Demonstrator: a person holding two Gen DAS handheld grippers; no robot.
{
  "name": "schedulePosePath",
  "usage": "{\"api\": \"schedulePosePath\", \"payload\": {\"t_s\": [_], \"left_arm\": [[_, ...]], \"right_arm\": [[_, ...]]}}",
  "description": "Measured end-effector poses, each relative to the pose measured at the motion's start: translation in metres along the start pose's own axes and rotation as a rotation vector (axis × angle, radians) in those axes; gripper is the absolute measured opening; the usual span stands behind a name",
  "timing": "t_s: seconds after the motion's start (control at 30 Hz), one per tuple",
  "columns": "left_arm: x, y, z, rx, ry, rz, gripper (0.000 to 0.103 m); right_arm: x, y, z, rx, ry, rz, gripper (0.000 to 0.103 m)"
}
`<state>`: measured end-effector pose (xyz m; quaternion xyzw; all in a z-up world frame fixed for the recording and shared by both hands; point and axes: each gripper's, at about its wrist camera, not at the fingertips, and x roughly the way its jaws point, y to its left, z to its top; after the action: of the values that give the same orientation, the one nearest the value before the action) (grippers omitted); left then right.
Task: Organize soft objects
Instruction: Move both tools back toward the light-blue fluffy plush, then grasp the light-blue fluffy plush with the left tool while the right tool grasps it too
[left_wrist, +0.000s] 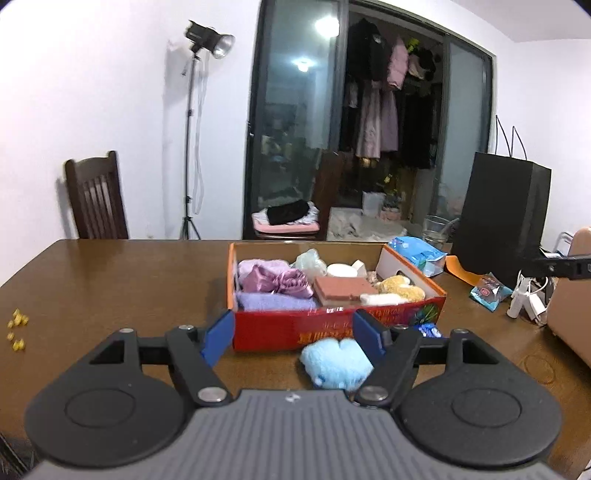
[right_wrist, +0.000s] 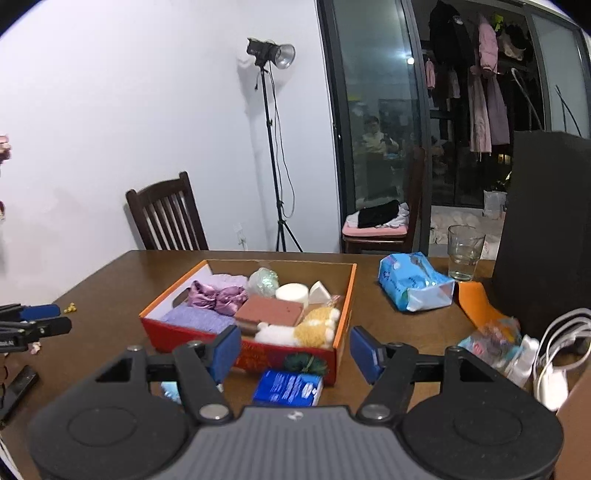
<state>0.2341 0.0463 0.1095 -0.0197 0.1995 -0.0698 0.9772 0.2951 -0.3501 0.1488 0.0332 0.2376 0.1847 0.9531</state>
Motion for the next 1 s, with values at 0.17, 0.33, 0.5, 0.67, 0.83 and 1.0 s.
{"api": "schedulePosePath", "payload": {"t_s": [0.17,0.33,0.5,0.67,0.83,1.0], "left_arm": [[-0.027,-0.008,-0.055,-0.06,-0.012,-0.002,0.077],[-0.04,-0.012,-0.097,-0.121,0.069,-0.015,0.078],[-0.028,-0.009,-0.093,-0.104,0.099,-0.017,0.078],[0.021,-0.008,-0.074,-0.134,0.11,-0.067,0.077],[0.092,0.002,-0.05,-0.167,0.17,-0.116,0.057],[0.146,0.018,-0.042,-0.247,0.254,-0.198,0.051]], "right_arm": [[-0.023,0.022,-0.063,-0.014,-0.056,0.032,0.066],[-0.043,0.044,-0.136,0.002,-0.053,0.028,0.066],[-0.039,0.039,-0.156,0.032,0.012,0.064,0.066],[-0.006,0.035,-0.138,0.089,0.026,0.145,0.066],[0.063,0.045,-0.107,0.098,0.074,0.171,0.064],[0.134,0.054,-0.081,0.149,0.141,0.247,0.057]]}}
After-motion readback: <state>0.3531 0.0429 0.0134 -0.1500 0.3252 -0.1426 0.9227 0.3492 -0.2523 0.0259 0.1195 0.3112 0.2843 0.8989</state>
